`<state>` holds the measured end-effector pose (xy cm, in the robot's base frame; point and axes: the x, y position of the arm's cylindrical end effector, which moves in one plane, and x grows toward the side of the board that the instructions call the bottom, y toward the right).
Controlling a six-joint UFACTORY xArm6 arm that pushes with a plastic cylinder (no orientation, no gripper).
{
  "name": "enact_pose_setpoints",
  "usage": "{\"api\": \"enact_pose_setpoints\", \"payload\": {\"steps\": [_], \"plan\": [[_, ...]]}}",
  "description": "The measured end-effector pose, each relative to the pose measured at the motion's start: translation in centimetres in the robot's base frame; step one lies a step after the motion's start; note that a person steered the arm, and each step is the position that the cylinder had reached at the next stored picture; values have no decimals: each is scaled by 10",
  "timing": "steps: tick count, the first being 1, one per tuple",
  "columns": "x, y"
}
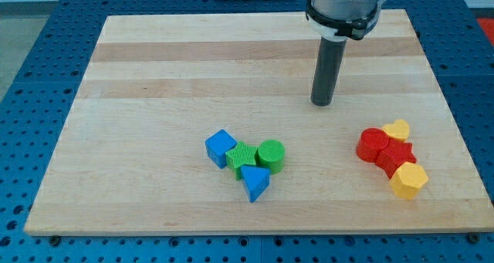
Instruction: Move your arm closer to the yellow heart
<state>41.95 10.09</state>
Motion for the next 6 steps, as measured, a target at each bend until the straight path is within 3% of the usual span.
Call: {"api": "enact_pose_setpoints", "payload": {"steps": [2,4,6], "plan": [[1,13],[4,82],[44,144]]}}
